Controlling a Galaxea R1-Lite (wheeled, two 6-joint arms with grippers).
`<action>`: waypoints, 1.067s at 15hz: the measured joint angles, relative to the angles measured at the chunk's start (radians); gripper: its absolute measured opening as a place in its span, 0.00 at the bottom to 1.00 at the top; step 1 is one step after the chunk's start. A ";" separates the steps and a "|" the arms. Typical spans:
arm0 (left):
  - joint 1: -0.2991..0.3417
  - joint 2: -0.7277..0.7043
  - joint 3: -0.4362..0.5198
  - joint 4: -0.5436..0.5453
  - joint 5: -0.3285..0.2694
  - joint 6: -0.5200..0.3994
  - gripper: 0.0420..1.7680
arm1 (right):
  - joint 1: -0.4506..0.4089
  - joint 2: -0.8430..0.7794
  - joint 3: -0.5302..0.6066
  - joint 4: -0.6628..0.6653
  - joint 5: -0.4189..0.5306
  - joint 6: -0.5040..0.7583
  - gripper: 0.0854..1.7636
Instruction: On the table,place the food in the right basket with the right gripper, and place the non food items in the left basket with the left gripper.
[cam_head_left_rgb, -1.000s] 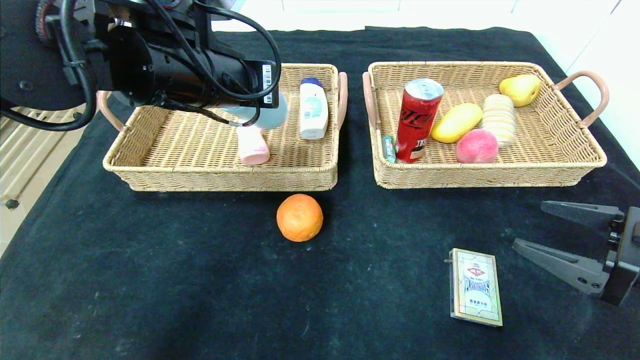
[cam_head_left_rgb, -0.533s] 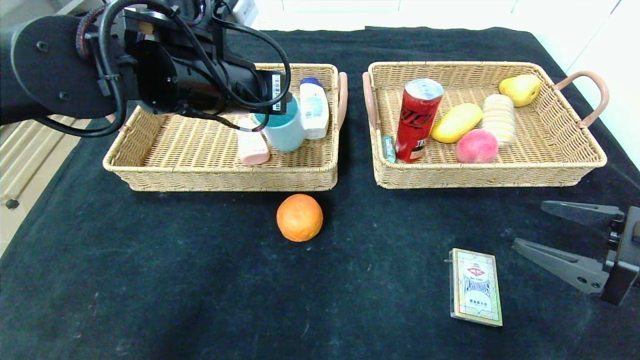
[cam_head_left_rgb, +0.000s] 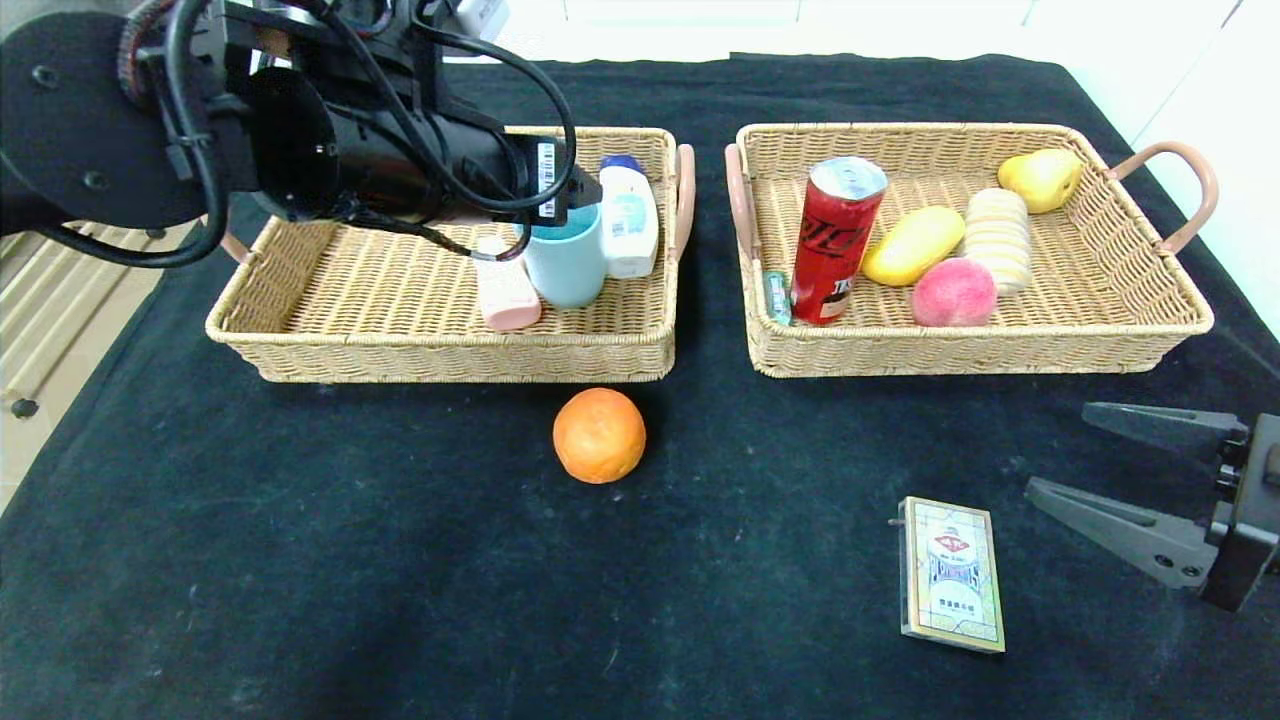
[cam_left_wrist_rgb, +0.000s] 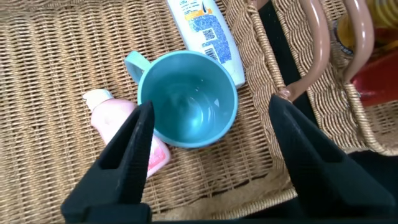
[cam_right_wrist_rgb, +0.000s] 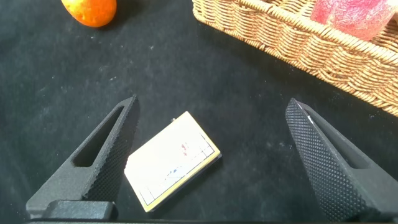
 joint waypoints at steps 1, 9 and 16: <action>-0.007 -0.013 0.003 0.031 0.002 0.001 0.79 | 0.000 0.000 0.000 0.000 0.000 0.000 0.97; -0.183 -0.147 0.079 0.336 0.118 -0.102 0.90 | 0.001 -0.007 0.000 0.000 -0.001 0.000 0.97; -0.261 -0.164 0.202 0.371 0.121 -0.254 0.94 | 0.001 -0.008 0.000 0.000 -0.001 0.000 0.97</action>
